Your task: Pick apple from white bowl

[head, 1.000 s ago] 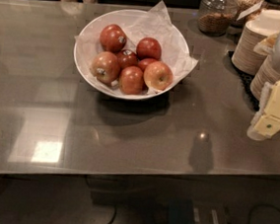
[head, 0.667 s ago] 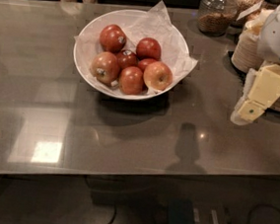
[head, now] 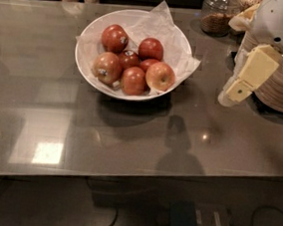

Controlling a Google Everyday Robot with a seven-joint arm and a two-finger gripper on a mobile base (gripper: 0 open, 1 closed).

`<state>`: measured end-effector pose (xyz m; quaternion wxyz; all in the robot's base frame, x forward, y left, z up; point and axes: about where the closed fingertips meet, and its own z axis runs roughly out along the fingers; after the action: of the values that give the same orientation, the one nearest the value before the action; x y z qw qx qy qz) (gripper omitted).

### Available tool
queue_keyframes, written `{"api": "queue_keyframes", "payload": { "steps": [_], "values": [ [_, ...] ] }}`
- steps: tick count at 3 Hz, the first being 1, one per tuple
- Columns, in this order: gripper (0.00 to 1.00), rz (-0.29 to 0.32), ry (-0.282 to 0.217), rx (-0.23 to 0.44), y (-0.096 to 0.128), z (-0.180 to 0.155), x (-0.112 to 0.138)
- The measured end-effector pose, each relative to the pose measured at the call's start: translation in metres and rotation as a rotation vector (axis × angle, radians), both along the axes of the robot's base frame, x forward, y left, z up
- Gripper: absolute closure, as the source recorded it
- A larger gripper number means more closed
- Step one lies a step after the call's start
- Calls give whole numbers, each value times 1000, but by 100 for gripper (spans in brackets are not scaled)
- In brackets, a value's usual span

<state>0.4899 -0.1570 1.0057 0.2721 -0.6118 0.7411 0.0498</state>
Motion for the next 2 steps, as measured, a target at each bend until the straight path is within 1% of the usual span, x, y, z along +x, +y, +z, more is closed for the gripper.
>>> {"api": "queue_keyframes", "payload": {
  "steps": [1,2],
  "values": [
    [0,0,0,-1,0,0,0],
    [0,-8,-23,41,4,-5,9]
  ]
}}
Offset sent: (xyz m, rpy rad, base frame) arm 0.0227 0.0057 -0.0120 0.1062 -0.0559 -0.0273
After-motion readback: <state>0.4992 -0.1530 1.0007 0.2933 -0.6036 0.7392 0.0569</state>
